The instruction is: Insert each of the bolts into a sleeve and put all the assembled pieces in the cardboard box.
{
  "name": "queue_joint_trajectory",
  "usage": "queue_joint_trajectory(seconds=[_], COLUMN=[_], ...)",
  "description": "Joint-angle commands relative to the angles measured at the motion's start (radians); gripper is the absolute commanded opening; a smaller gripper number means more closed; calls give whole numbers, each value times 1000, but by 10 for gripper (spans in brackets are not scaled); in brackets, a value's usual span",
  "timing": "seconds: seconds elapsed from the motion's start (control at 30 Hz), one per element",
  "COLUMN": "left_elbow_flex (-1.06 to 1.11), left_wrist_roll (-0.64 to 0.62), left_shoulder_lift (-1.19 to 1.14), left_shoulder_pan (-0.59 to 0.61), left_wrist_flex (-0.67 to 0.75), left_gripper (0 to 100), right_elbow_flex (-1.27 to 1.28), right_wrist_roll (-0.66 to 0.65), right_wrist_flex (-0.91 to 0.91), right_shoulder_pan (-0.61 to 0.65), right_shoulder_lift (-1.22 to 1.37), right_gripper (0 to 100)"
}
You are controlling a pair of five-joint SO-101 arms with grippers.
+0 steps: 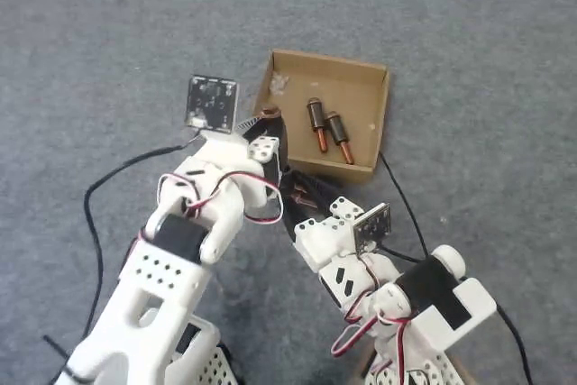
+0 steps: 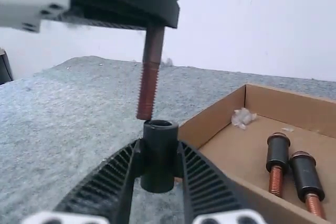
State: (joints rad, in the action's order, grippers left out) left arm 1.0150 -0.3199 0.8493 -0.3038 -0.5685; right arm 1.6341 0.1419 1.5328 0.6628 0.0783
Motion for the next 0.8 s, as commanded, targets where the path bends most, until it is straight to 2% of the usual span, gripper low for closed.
queue_joint_trajectory(seconds=[0.0, 0.2, 0.43, 0.53, 0.77], left_elbow_flex=[-70, -64, -62, -58, -41], left_wrist_roll=[17, 17, 12, 18, 17], left_shoulder_lift=[-8, -8, -11, -6, -6], left_shoulder_pan=[3, -5, -35, -74, -40], left_wrist_flex=[31, 87, 74, 41, 43], left_gripper=[27, 27, 27, 27, 27], right_elbow_flex=[-28, -25, -29, -43, -46], right_wrist_roll=[2, 0, 0, -43, -63], right_wrist_flex=[2, -4, -35, -58, -35], right_shoulder_pan=[8, 28, 25, 28, 24], right_shoulder_lift=[-4, -4, 4, 27, 42], right_gripper=[6, 6, 6, 6, 6])
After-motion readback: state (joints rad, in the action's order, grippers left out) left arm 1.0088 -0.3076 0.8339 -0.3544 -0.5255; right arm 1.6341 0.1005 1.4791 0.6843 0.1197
